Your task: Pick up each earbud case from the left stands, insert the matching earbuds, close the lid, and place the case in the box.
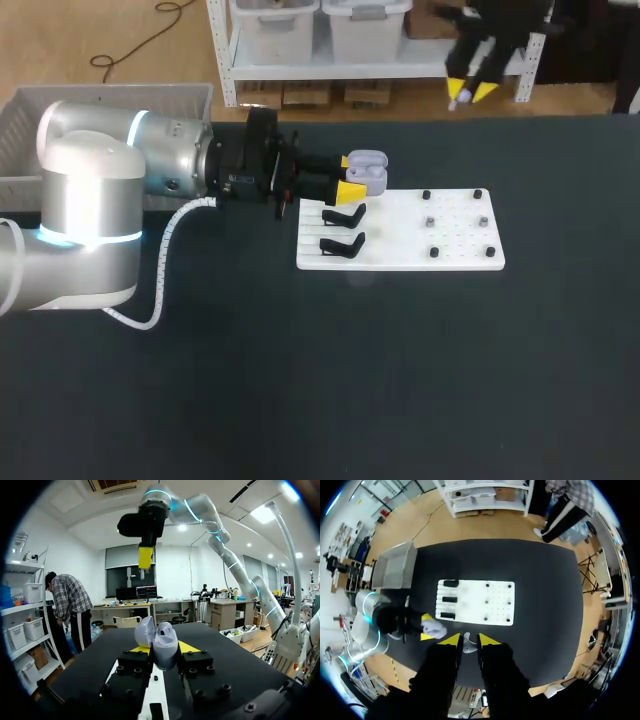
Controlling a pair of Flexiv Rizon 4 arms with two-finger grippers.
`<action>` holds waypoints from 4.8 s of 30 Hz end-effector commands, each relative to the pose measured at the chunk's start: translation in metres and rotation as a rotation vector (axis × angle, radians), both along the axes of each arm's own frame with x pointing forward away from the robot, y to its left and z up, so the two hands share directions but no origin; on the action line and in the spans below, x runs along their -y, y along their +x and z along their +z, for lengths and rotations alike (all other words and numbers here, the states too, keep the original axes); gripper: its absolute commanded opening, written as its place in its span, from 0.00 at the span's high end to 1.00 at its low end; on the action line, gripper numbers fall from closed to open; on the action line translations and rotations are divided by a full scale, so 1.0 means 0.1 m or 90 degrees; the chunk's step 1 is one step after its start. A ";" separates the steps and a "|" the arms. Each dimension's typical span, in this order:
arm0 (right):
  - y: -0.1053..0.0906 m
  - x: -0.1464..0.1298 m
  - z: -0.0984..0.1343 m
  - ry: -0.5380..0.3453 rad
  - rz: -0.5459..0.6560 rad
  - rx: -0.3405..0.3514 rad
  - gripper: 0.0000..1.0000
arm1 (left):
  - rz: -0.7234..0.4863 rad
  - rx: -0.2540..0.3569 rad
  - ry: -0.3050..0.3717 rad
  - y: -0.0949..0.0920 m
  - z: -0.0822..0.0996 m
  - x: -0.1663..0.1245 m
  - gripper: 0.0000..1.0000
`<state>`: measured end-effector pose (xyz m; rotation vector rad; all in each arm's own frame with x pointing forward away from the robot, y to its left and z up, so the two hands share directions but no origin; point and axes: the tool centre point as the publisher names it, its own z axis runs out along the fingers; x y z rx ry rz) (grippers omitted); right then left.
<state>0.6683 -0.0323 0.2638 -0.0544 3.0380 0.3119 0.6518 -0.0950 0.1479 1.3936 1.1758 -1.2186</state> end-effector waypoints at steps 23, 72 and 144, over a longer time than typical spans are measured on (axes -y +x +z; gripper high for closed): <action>0.00 -0.26 -0.03 -0.021 0.022 -0.026 1.00 | 0.000 0.000 0.000 0.00 0.00 0.00 1.00; -0.30 -1.08 -0.56 -0.064 0.199 -0.010 1.00 | 0.000 0.000 0.000 0.00 0.00 0.00 1.00; -0.29 -1.00 -0.58 -0.082 0.239 -0.013 0.00 | 0.000 0.000 0.000 0.00 0.00 0.00 1.00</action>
